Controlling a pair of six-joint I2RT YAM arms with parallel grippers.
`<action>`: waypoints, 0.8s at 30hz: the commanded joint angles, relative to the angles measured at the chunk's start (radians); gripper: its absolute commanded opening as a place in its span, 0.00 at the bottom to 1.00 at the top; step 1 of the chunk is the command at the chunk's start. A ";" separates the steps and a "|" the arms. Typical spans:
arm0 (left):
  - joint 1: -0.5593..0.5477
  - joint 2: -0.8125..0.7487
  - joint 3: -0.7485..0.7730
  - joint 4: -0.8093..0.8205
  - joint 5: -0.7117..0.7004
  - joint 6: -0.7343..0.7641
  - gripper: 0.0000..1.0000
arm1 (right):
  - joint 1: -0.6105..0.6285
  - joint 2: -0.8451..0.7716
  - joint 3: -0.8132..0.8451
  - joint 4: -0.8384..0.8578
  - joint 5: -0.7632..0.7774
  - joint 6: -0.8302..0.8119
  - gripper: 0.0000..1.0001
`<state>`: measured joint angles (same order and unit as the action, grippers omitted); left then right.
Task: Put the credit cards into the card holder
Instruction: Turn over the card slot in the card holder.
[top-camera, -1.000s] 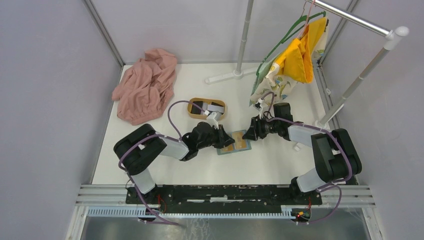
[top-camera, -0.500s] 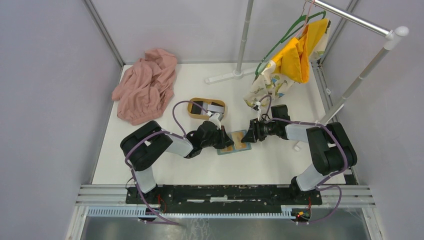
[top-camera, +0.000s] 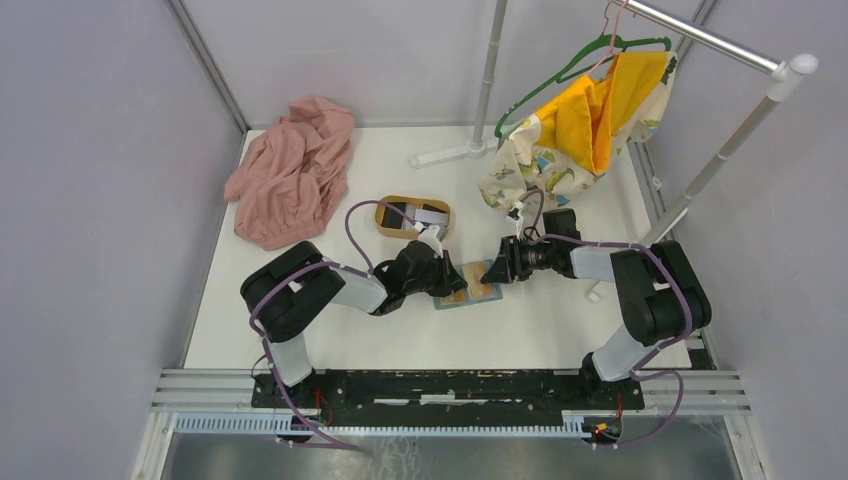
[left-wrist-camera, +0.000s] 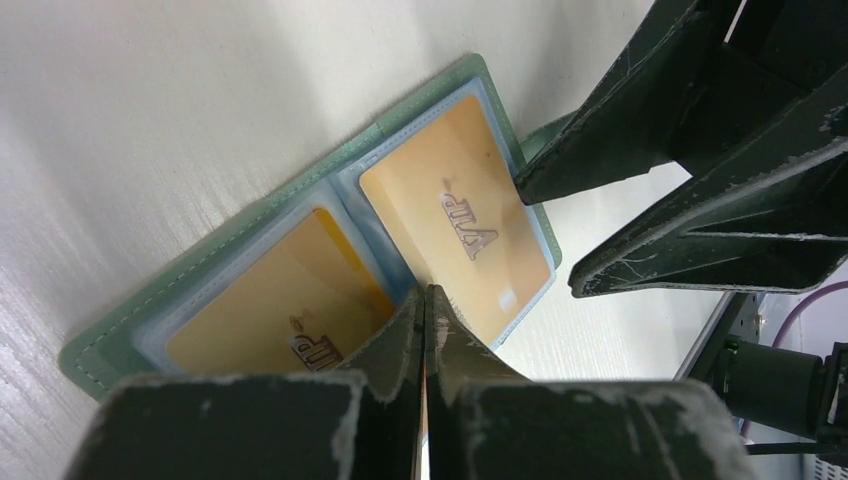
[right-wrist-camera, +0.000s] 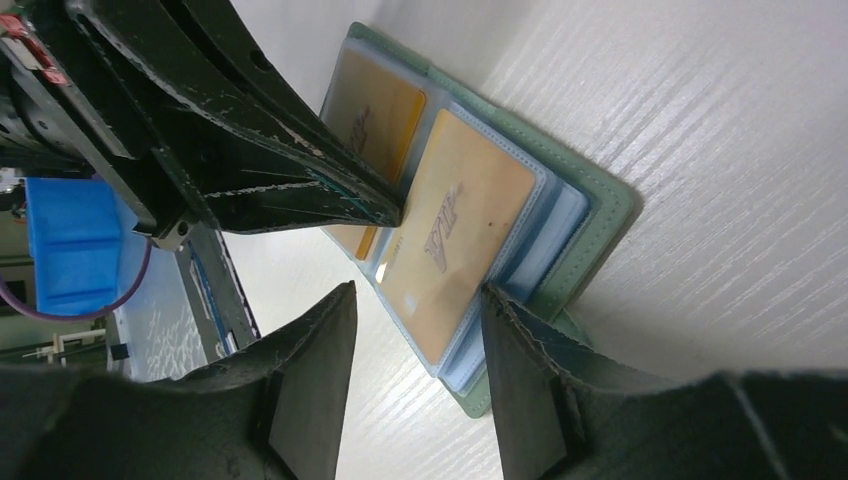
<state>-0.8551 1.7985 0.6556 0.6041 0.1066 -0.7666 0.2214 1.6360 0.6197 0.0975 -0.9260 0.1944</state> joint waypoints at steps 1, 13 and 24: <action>0.000 0.019 0.009 -0.065 -0.047 -0.007 0.02 | 0.002 -0.004 -0.007 0.086 -0.100 0.080 0.53; 0.001 -0.038 -0.026 0.023 0.000 -0.043 0.10 | 0.004 -0.016 -0.041 0.215 -0.196 0.199 0.51; 0.010 -0.099 -0.054 0.042 0.004 -0.066 0.25 | 0.036 -0.004 -0.052 0.315 -0.234 0.265 0.53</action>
<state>-0.8532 1.7397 0.6106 0.6140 0.1081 -0.7959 0.2329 1.6360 0.5667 0.3279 -1.1198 0.4271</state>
